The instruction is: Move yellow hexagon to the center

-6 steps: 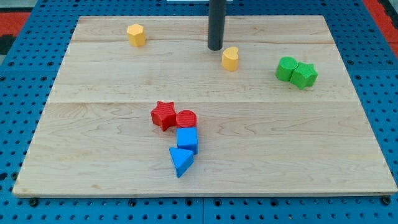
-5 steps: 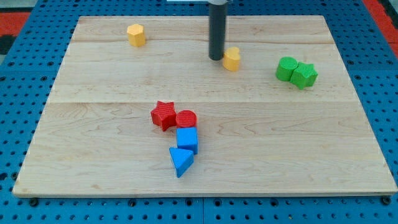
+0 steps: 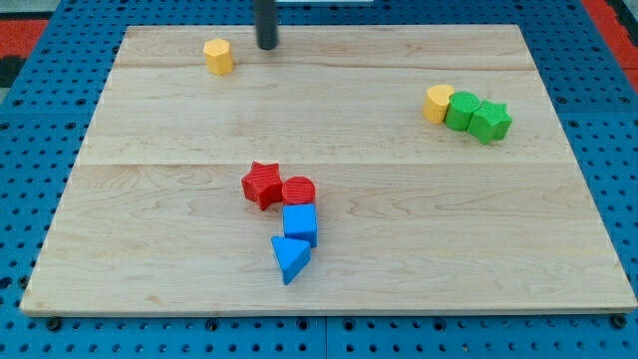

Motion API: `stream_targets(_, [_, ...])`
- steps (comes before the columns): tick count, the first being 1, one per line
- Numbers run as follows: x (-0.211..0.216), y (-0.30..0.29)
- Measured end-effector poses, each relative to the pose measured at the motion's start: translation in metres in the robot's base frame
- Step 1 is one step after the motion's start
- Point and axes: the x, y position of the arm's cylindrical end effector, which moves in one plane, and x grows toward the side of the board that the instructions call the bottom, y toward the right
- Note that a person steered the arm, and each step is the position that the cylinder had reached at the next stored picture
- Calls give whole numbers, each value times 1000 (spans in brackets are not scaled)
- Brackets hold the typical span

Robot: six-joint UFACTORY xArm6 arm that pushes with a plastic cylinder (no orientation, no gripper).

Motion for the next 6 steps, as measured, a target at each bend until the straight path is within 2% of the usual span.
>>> stream_targets(1, [0, -60])
stream_targets(2, [31, -22])
stream_targets(3, [50, 39])
stream_targets(5, [42, -23])
stream_targets(6, [68, -45])
